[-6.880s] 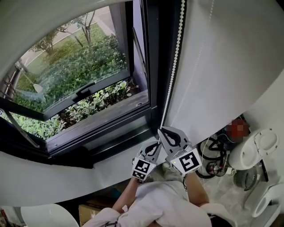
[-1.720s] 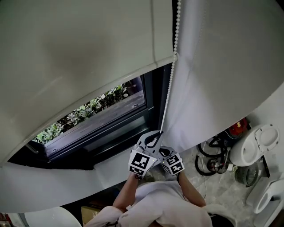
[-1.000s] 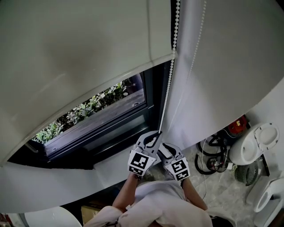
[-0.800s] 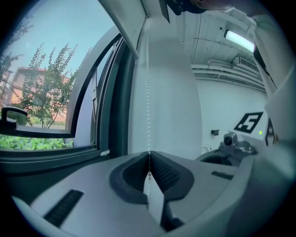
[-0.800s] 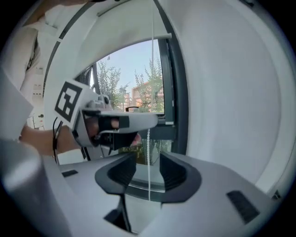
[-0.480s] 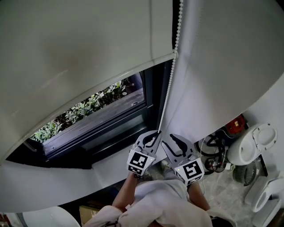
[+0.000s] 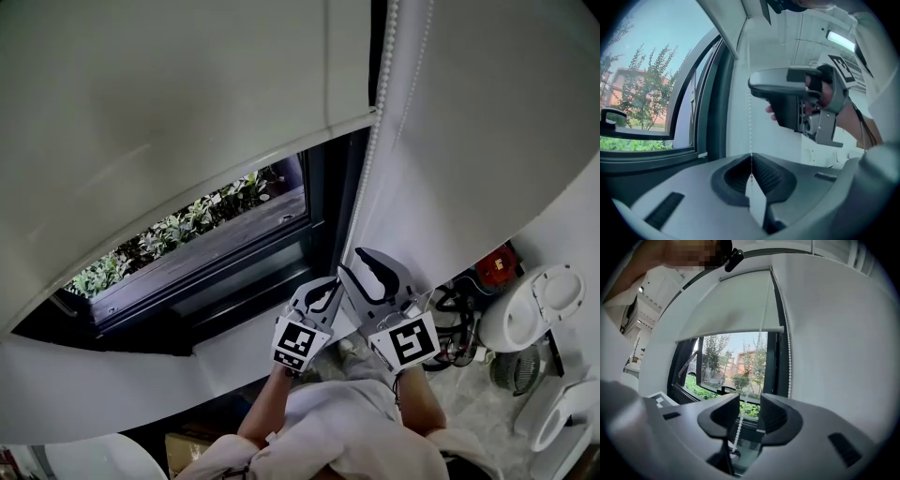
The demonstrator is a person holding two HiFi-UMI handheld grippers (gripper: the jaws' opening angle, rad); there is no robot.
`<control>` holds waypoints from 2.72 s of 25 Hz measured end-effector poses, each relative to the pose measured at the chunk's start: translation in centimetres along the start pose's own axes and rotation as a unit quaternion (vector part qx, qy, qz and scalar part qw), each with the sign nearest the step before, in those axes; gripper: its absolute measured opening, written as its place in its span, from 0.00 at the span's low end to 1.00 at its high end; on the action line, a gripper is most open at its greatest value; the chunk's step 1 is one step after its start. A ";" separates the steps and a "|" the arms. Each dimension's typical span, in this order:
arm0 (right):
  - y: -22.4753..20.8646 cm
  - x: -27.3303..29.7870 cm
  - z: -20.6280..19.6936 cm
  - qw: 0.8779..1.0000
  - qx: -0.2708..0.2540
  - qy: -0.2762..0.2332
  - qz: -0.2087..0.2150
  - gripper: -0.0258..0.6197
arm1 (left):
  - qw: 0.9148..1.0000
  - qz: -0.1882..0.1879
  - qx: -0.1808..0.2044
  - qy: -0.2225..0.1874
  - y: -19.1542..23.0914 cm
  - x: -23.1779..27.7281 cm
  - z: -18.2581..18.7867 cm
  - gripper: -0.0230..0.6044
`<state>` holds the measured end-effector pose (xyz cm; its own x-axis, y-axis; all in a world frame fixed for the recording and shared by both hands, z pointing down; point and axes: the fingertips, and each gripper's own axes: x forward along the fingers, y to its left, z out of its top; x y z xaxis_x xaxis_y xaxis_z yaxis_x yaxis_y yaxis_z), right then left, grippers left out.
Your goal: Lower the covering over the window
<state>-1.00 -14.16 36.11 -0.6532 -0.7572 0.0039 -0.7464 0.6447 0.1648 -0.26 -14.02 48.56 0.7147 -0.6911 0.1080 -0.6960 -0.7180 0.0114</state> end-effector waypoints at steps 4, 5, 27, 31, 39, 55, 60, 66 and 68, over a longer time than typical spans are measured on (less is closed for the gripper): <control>-0.2 0.8 1.2 1.000 -0.005 -0.011 0.002 0.23 | 1.000 0.000 0.002 0.000 -0.1 0.0 0.0 0.07; -0.2 1.0 1.3 1.000 -0.003 -0.014 0.002 0.23 | 1.000 0.000 0.003 0.000 -0.2 0.0 0.0 0.07; 0.3 2.0 -4.3 0.997 0.082 0.005 -0.005 0.04 | 0.999 0.001 -0.016 0.051 -0.3 0.0 -5.3 0.07; 0.7 2.2 -5.7 0.996 0.086 0.013 -0.004 0.04 | 0.998 0.000 -0.020 0.059 -0.3 0.1 -6.7 0.07; 1.0 2.4 -8.2 0.994 0.099 0.039 -0.004 0.04 | 0.996 -0.002 -0.030 0.082 -0.4 0.4 -9.0 0.07; 2.6 2.6 -13.9 0.988 0.123 0.098 0.004 0.04 | 0.990 -0.006 -0.051 0.129 -0.6 0.5 -15.0 0.06; 3.3 2.5 -16.5 0.983 0.132 0.125 0.010 0.03 | 0.988 -0.006 -0.057 0.144 -0.8 0.6 -18.0 0.06; 3.5 2.6 -18.9 0.978 0.142 0.154 0.015 0.03 | 0.983 -0.012 -0.069 0.168 -1.0 0.5 -19.9 0.07; 3.7 2.6 -19.7 0.976 0.144 0.163 0.018 0.04 | 0.982 -0.013 -0.070 0.174 -0.9 0.6 -21.0 0.07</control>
<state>-2.94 -15.83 56.19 -0.6387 -0.6969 0.3262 -0.7599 0.6380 -0.1249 -0.66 -12.04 69.45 0.6828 -0.5844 0.4384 -0.6976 -0.6998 0.1537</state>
